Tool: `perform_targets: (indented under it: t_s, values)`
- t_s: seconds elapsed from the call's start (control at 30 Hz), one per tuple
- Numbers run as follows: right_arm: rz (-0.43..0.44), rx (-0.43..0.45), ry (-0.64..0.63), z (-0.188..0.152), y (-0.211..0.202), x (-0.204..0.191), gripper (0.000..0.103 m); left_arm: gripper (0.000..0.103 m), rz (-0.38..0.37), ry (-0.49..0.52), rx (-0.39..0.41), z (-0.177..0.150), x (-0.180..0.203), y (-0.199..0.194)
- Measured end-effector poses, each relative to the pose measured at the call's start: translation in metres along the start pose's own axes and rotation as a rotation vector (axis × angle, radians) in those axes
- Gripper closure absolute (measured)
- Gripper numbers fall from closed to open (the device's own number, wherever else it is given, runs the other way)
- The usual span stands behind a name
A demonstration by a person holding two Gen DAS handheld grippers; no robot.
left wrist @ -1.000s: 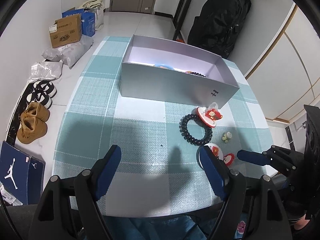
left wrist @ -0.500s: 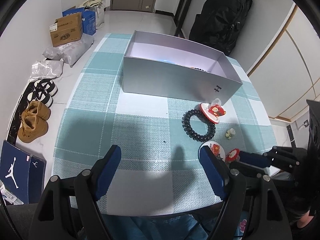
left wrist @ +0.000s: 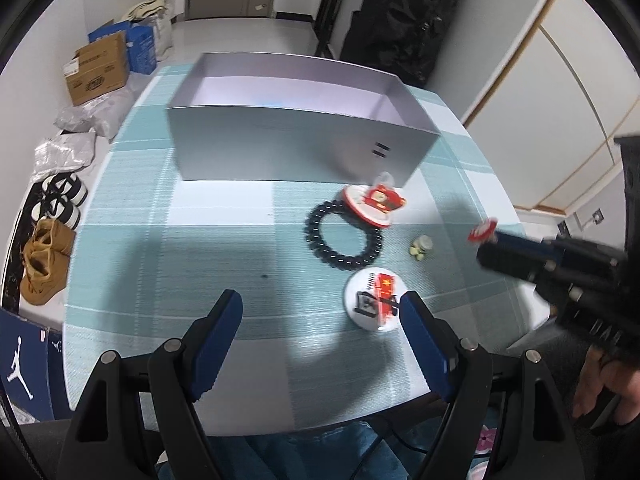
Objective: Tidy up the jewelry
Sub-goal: 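Grasp the red ring pacifier item with the right tool, then grasp the white round flag badge with the left tool while the right tool holds the red ring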
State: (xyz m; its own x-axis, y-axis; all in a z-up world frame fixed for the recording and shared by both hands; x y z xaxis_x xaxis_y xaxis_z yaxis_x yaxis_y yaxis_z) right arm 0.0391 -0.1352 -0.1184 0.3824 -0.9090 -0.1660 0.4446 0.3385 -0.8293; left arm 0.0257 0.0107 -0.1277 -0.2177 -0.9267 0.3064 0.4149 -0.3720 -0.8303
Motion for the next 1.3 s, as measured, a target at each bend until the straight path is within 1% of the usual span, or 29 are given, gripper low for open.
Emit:
perform_targets:
  t_s: [0.13, 0.23, 0.6, 0.8, 0.87, 0.9, 0.93, 1.13, 1.3]
  values:
    - [0.004, 0.031, 0.044, 0.006, -0.010, 0.010, 0.085, 0.026, 0.002, 0.050, -0.014, -0.002, 0.011, 0.007]
    - [0.010, 0.051, 0.062, 0.009, -0.017, 0.014, 0.085, 0.026, -0.005, 0.079, -0.009, -0.002, 0.020, 0.009]
    - [0.016, 0.093, 0.077, 0.015, -0.030, 0.022, 0.085, 0.027, 0.049, 0.159, -0.030, -0.006, 0.039, 0.022]
    - [0.022, 0.101, 0.092, 0.016, -0.033, 0.025, 0.085, 0.039, 0.095, 0.187, -0.028, -0.008, 0.040, 0.022]
    - [0.021, 0.102, 0.093, 0.016, -0.033, 0.025, 0.085, 0.049, 0.114, 0.190, -0.023, -0.008, 0.038, 0.021]
    - [0.020, 0.104, 0.094, 0.016, -0.033, 0.026, 0.085, 0.059, 0.122, 0.192, -0.022, -0.006, 0.038, 0.022]
    - [0.022, 0.102, 0.094, 0.016, -0.033, 0.026, 0.085, 0.066, 0.118, 0.193, -0.021, -0.005, 0.038, 0.021]
    - [0.017, 0.100, 0.091, 0.016, -0.032, 0.024, 0.085, 0.066, 0.113, 0.193, -0.027, -0.003, 0.038, 0.023]
    - [0.016, 0.098, 0.095, 0.017, -0.031, 0.025, 0.085, 0.066, 0.092, 0.162, -0.034, 0.000, 0.036, 0.022]
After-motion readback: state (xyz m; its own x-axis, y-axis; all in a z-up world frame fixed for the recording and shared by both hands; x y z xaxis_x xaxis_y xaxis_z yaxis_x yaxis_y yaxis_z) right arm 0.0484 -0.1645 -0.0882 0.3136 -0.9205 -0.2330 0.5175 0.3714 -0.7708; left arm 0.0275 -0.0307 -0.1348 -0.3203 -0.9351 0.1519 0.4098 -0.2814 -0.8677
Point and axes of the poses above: each gripper's, at about its wrist camera, not at the fingertips, and y roughly the way its jaws point, x to its right, z to its top, the point moved 6 cm from there along y, roughly the way its jaws point, and after that the axes turned 4 degrees about -z, right-handed, at the moved point
